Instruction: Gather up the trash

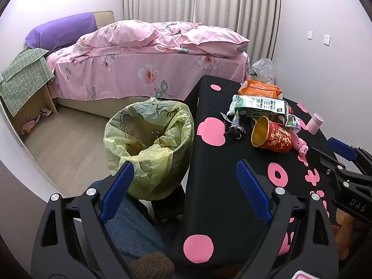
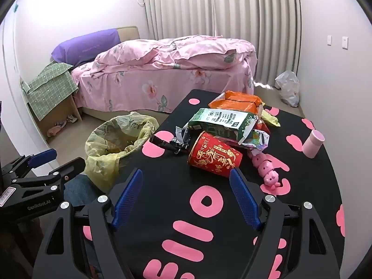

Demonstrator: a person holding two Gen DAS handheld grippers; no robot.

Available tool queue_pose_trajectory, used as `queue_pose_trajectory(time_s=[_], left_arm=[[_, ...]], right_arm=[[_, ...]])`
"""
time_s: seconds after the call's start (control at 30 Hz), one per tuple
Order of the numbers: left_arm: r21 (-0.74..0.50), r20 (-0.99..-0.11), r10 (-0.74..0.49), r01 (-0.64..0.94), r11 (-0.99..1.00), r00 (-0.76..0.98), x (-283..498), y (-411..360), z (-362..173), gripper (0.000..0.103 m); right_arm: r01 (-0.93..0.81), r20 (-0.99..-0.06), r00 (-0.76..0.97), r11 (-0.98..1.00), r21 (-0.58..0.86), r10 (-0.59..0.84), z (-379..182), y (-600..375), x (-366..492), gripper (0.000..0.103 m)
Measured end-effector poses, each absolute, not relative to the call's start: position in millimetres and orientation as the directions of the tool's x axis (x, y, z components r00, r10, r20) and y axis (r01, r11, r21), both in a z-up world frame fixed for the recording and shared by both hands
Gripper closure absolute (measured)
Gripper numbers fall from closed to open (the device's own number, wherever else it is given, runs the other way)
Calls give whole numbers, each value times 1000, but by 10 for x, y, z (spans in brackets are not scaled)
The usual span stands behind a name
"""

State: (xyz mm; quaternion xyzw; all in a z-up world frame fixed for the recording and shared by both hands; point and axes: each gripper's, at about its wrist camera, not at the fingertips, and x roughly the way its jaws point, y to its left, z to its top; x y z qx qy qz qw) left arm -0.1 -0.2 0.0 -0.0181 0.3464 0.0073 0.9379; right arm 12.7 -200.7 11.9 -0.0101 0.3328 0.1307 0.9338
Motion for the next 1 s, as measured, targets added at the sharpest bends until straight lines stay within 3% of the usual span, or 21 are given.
queue_pose_trajectory(time_s=[1.0], left_arm=[[-30, -628, -4, -18, 999, 778, -58, -40, 178, 18]], right_arm=[[-232, -616, 753, 970, 78, 230, 97, -2047, 132, 30]])
